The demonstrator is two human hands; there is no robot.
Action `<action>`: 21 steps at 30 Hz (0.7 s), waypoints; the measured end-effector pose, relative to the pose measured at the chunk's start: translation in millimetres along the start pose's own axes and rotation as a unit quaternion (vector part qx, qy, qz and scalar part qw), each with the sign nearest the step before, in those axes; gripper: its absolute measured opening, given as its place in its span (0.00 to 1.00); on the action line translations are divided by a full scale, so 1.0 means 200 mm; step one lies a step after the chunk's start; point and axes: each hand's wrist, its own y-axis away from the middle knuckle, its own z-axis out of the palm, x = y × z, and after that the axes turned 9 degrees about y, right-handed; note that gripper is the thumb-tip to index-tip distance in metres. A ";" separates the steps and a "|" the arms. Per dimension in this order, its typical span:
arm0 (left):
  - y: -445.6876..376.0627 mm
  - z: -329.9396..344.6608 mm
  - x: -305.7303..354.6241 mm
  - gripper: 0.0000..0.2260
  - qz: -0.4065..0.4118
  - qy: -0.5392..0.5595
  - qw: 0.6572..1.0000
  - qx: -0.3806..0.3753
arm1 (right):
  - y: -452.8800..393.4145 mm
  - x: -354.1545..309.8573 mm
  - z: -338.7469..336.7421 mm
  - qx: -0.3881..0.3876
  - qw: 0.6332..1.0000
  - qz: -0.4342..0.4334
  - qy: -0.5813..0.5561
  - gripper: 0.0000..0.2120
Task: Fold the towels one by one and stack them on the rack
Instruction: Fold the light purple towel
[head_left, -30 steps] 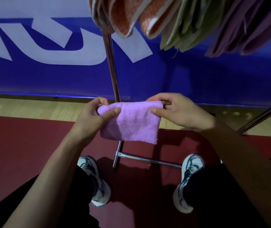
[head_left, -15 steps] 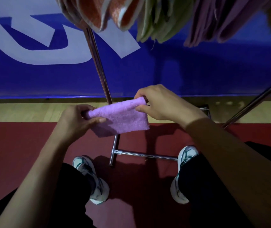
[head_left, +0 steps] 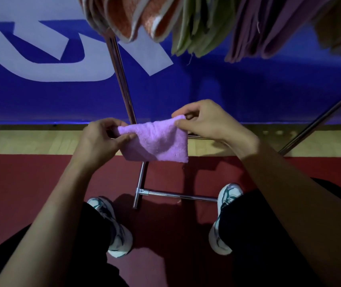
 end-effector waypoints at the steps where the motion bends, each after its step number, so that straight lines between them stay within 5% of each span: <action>1: 0.00 0.00 0.02 0.09 0.009 -0.011 1.000 0.002 | 0.01 0.00 0.00 0.008 1.000 0.001 0.010 0.08; 5: 0.01 -0.01 0.12 0.08 0.045 -0.080 0.996 0.015 | 0.08 0.03 -0.01 0.067 0.982 -0.015 0.176 0.06; 11: 0.08 0.05 0.16 0.07 0.054 -0.097 0.992 -0.058 | 0.22 0.10 0.01 0.089 0.968 -0.009 0.233 0.09; 15: 0.12 0.10 0.16 0.10 0.062 -0.096 0.990 -0.084 | 0.32 0.08 -0.04 0.069 0.979 -0.017 0.190 0.06; 21: 0.17 0.17 0.08 0.02 0.071 -0.026 0.994 -0.081 | 0.52 -0.05 0.00 0.005 1.000 0.007 0.013 0.10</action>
